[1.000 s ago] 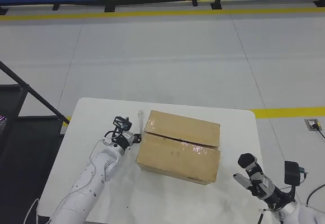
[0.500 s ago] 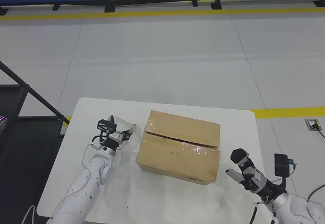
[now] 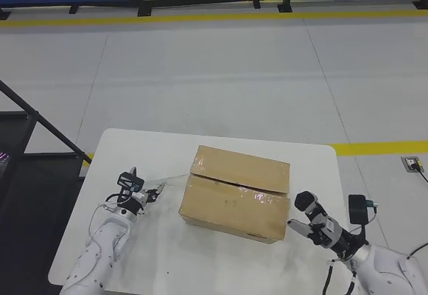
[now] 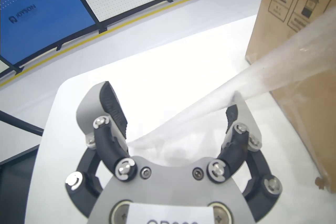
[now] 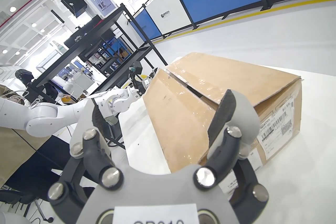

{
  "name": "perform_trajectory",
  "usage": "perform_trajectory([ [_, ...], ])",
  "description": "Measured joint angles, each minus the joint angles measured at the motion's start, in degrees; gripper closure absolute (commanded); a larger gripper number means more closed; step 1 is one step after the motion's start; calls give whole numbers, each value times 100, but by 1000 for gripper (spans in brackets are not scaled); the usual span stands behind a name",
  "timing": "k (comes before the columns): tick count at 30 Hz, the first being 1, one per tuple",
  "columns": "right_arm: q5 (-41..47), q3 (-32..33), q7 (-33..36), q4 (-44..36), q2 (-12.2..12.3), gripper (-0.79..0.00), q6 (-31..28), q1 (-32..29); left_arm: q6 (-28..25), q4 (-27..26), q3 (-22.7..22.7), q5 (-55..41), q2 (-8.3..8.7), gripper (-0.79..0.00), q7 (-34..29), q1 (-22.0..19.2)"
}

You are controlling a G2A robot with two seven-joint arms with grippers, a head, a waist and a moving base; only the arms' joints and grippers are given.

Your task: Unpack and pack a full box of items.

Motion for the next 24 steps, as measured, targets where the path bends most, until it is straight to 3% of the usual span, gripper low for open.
perform_trajectory([
  [12,-68,-99,142,-62,25,-785,72,55,-521,-989,-669,106,243,-785,-272,871],
  [18,-212,73,136,-124,51,-785,343,49,-1196,-2049,-1392,-501,396,-785,-195,1634],
  [24,-32,-29,349,267,59,-785,547,283,-2173,-3163,-2037,-1203,518,-785,-517,2334],
])
